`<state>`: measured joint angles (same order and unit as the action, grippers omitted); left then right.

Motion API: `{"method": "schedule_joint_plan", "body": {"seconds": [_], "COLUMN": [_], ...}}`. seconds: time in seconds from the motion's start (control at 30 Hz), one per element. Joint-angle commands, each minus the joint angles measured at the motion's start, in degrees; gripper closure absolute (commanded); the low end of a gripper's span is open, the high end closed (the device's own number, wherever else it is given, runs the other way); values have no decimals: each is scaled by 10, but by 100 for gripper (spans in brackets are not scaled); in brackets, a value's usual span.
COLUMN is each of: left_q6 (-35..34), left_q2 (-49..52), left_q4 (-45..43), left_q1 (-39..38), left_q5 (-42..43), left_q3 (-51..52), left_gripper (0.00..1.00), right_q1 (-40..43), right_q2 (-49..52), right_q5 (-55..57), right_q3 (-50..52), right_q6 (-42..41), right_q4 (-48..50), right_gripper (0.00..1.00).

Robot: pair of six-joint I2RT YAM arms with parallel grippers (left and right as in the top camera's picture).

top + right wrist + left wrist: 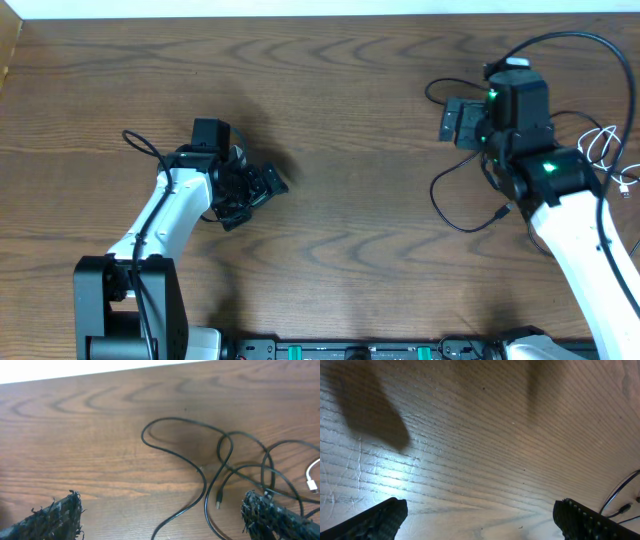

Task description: Untangle cables

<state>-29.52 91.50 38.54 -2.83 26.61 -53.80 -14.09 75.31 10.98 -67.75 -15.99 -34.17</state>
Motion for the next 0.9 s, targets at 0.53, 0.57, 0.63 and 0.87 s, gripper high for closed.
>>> {"method": "schedule_joint_plan", "body": {"seconds": [0.53,0.57,0.63,0.87], "left_q6": [10,10,10,10], "left_q2": [2,2,2,2], "left_q4": [0,0,0,0], "left_q1": [0,0,0,0], "left_q5": [-8,-8,-8,-8], "left_q3": [1,1,1,1], "left_gripper": [1,1,1,1], "right_q1": [-2,-2,-2,-2], "right_q2": [-150,-153,-162,-212], "right_q5": [4,4,4,11], "right_q3": [0,0,0,0], "right_q6": [-3,-3,-3,12], "right_q4": [-2,-2,-3,-91], "right_gripper": [1,1,1,1]}}
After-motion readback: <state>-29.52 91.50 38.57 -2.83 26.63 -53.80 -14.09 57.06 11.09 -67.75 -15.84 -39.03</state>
